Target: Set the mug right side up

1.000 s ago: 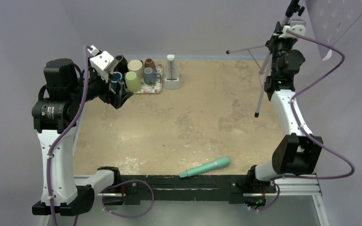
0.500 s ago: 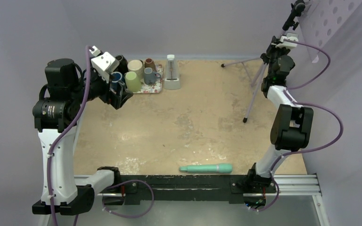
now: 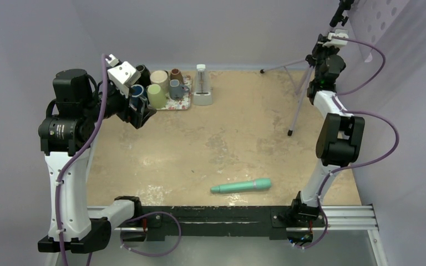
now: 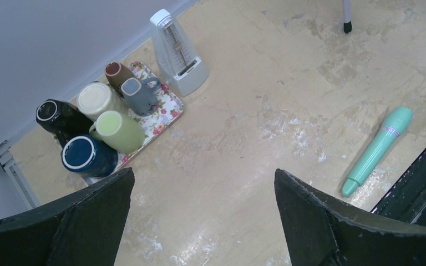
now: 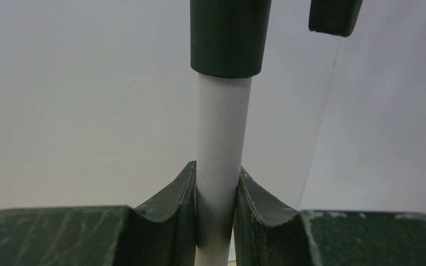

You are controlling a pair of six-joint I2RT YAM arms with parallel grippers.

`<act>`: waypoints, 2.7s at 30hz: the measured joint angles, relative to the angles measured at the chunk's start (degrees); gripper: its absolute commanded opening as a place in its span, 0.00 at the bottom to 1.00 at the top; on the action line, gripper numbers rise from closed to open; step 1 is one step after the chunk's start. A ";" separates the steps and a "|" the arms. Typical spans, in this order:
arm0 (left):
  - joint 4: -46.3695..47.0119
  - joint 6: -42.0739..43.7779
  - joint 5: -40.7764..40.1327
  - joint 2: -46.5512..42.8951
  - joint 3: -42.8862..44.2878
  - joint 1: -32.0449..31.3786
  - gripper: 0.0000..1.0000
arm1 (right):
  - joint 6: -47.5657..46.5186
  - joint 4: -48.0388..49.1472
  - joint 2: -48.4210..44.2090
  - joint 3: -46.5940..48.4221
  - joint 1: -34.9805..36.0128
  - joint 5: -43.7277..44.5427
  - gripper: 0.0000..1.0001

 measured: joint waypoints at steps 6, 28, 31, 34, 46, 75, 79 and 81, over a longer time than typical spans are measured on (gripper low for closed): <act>0.11 0.31 -0.02 -0.11 -0.26 0.00 1.00 | 0.31 -0.74 1.22 1.66 -0.04 0.26 0.16; 1.20 -0.57 0.52 -0.35 -4.83 0.00 1.00 | -4.24 -6.03 -14.10 -6.67 0.04 1.49 0.86; 1.07 -1.18 0.33 0.37 -5.25 0.00 1.00 | -5.05 -7.23 -17.68 -10.93 1.11 1.95 0.87; 0.13 -1.79 -0.76 2.58 -5.20 0.00 1.00 | -6.84 -9.84 -20.87 -13.55 4.02 4.66 0.88; -1.62 -2.32 -7.87 9.84 -10.08 -0.04 0.98 | -8.90 -22.34 -34.25 -22.36 16.70 6.69 0.89; 5.60 30.49 -9.01 57.35 20.57 -9.62 0.80 | -0.35 -35.91 -45.83 -31.28 29.27 -15.28 0.89; 8.96 33.86 -6.93 63.84 24.57 -9.73 0.78 | 1.64 -36.52 -47.56 -33.38 29.27 -14.75 0.89; 11.23 34.07 -6.62 65.79 24.87 -9.66 0.78 | 2.36 -37.13 -48.46 -34.56 29.27 -14.03 0.89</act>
